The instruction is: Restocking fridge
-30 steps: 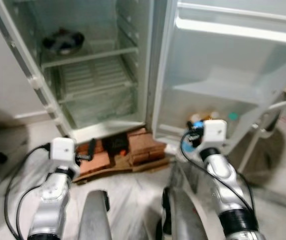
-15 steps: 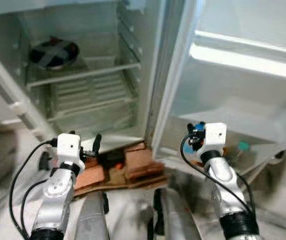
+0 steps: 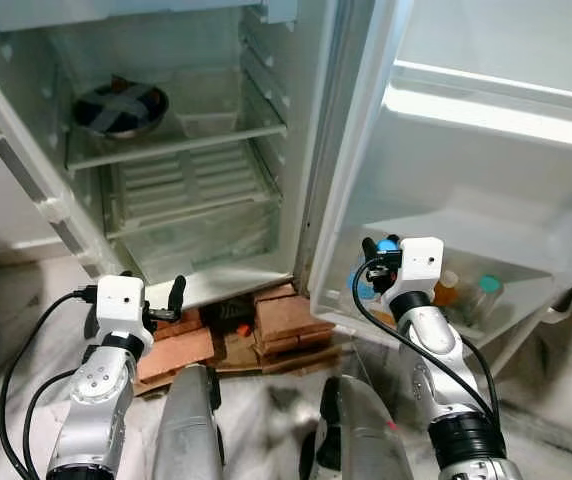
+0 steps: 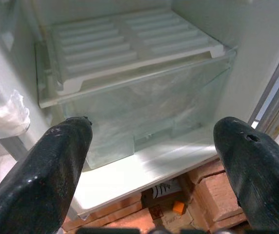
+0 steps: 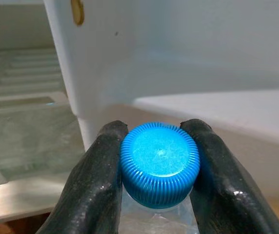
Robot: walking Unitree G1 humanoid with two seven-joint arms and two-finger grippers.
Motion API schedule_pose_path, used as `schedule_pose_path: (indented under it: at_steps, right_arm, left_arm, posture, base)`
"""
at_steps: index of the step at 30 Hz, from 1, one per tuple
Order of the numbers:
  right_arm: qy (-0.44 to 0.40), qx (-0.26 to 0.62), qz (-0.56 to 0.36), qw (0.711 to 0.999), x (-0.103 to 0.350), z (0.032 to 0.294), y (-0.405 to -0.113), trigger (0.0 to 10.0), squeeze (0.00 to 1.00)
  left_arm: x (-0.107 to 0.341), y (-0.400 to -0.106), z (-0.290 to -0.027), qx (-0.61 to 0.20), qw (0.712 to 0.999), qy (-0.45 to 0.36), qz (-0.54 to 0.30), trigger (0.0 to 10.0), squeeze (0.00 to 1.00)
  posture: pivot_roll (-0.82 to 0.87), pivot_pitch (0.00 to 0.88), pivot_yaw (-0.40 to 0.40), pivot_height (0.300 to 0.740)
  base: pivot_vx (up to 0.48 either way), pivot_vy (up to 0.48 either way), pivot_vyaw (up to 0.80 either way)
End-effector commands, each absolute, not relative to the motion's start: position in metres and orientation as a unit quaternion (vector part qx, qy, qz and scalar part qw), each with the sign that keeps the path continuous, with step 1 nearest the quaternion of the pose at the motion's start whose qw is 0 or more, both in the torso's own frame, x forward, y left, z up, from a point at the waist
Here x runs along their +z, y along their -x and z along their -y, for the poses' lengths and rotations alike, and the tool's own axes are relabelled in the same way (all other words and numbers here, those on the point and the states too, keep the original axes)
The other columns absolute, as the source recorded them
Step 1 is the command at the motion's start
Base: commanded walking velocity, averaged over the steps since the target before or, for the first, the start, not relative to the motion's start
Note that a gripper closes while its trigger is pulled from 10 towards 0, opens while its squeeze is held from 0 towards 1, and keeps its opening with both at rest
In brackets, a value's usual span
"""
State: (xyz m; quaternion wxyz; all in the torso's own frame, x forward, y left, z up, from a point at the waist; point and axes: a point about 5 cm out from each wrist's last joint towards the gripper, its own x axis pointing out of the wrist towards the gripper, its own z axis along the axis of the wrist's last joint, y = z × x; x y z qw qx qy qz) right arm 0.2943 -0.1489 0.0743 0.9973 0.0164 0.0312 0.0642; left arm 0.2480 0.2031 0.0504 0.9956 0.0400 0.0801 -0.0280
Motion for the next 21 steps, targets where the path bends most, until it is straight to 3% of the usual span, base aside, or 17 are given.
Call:
schedule_pose_path:
  at_steps: [1, 8, 21]
  right_arm:
    - [-0.025, 0.082, -0.013, 0.996, 0.083, 0.142, -0.301, 10.0, 0.0]
    - [-0.004, 0.127, 0.0, 0.992, 0.09, 0.123, -0.313, 10.0, 0.0]
    - [0.063, 0.116, 0.081, 0.988, 0.119, 0.13, -0.325, 10.0, 0.0]
  left_arm:
    - [0.054, -0.247, -0.203, -0.029, 0.996, -0.041, -0.077, 10.0, 0.0]
    - [0.053, -0.236, -0.213, -0.021, 0.994, -0.051, -0.09, 10.0, 0.0]
    - [0.055, -0.229, -0.221, -0.009, 0.994, -0.054, -0.092, 10.0, 0.0]
  posture:
    - [0.05, 0.118, -0.049, 0.622]
    - [0.09, 0.159, -0.056, 0.597]
    - [0.11, 0.174, -0.055, 0.597]
  base:
    - [0.0, 0.0, 0.0]
    - [0.0, 0.0, 0.0]
    - [0.0, 0.0, 0.0]
